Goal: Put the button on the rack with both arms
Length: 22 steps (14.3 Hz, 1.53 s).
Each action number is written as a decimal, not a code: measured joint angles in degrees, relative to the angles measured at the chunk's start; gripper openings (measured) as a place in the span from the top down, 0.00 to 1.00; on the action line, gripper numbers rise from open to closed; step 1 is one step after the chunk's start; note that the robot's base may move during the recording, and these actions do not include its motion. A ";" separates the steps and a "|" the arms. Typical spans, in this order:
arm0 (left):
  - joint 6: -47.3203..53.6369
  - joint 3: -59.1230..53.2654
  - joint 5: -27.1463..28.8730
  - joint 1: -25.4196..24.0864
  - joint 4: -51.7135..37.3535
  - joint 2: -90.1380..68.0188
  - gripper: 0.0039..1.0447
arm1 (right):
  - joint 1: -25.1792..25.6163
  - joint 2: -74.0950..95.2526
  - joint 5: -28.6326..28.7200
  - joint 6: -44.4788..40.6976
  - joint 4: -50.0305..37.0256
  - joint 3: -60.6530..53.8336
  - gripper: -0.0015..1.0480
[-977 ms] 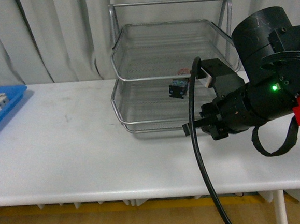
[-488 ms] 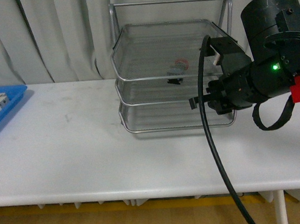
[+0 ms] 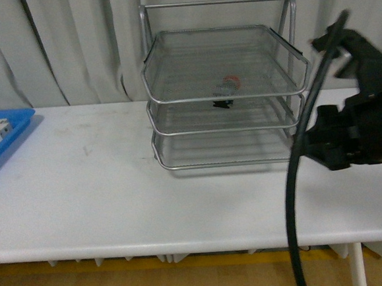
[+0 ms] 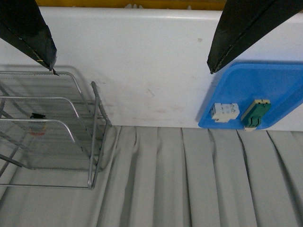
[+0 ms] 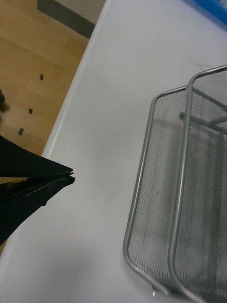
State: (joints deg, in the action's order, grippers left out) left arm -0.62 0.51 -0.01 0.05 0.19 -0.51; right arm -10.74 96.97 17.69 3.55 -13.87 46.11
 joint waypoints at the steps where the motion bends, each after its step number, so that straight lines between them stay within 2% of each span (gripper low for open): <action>1: 0.00 0.00 0.02 0.00 0.00 0.00 0.06 | 2.43 -4.55 1.01 1.18 -1.16 -3.87 0.98; 2: 0.00 0.00 0.02 0.00 0.00 0.00 0.06 | 5.95 -9.70 2.78 2.51 -1.55 -7.69 0.98; 4: 0.00 0.00 0.02 0.00 0.00 0.00 0.06 | 16.59 -19.17 6.19 5.22 -3.76 -11.02 0.98; 6: 0.00 0.00 0.00 0.00 0.00 0.00 0.06 | 24.00 -24.98 7.96 6.10 -3.13 -11.41 0.98; 7: 0.00 0.00 0.02 0.00 0.00 0.00 0.06 | 25.51 -28.63 9.70 6.97 -2.49 -11.78 0.98; 8: 0.00 0.00 0.02 0.00 0.00 0.00 0.06 | 24.26 -31.23 4.37 5.05 -12.83 -15.10 0.98; 9: 0.00 0.00 0.00 0.00 0.02 0.00 0.06 | 21.55 -37.27 -3.45 0.87 -20.04 -21.29 0.98; 11: 0.00 0.00 0.02 0.00 0.00 0.00 0.06 | 19.47 -47.67 -9.31 -2.10 -16.20 -28.94 0.98; 13: 0.00 0.00 0.00 0.00 0.00 0.00 0.06 | 15.91 -59.74 -11.98 -3.04 -14.32 -36.87 0.98; 15: 0.00 0.00 0.04 0.00 0.00 0.00 0.06 | 11.28 -62.99 -17.27 -3.17 -12.87 -39.10 0.98; 22: 0.00 0.00 0.00 0.00 0.02 0.00 0.06 | 10.75 -74.40 -17.68 -3.21 -6.03 -43.47 0.98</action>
State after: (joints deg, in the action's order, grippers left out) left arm -0.62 0.51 -0.01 0.05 0.21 -0.51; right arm 0.01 22.57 0.01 0.34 -19.90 2.63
